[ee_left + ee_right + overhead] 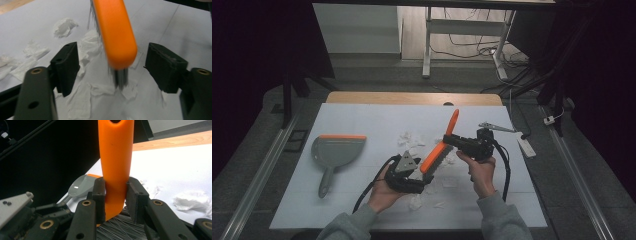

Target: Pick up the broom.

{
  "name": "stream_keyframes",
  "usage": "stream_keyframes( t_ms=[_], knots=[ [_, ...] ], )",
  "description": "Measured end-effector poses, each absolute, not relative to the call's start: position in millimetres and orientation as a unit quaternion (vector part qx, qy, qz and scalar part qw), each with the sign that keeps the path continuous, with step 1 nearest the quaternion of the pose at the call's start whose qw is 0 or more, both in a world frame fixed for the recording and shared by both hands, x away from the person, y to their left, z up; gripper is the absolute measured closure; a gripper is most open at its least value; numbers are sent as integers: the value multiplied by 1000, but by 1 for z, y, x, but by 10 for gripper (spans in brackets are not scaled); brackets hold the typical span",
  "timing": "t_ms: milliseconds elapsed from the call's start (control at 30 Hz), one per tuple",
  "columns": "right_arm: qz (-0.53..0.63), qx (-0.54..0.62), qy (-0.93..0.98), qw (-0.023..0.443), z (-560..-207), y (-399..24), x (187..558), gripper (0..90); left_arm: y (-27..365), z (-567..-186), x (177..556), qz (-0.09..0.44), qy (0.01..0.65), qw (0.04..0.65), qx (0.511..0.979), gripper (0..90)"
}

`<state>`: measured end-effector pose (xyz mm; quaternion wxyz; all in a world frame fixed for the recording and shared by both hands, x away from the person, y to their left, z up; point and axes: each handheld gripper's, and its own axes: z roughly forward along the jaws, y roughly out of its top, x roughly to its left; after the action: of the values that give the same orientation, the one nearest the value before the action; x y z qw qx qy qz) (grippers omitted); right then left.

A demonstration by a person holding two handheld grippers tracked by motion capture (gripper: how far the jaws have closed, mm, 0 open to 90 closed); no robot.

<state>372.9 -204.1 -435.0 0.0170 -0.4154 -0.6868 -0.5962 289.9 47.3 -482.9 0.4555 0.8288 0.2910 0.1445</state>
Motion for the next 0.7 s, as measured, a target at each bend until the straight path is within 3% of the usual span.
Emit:
stream_keyframes(
  t_ms=[100, 133, 200, 367, 700],
  knots=[
    [-597, -424, -682, 14, -437, -201, 370, 705, 45, -486, 294, 141, 300, 460, 824, 380],
    [-599, -426, -677, 17, -440, -199, 369, 705, 45, -487, 296, 138, 302, 461, 823, 456],
    [-599, -429, -676, 20, -441, -199, 369, 705, 45, -489, 300, 130, 306, 463, 822, 487],
    [-602, -434, -670, 35, -445, -194, 367, 705, 47, -491, 304, 137, 314, 464, 817, 742],
    [-599, -430, -676, 24, -445, -189, 362, 699, 55, -491, 304, 158, 317, 448, 821, 800]
  ],
)
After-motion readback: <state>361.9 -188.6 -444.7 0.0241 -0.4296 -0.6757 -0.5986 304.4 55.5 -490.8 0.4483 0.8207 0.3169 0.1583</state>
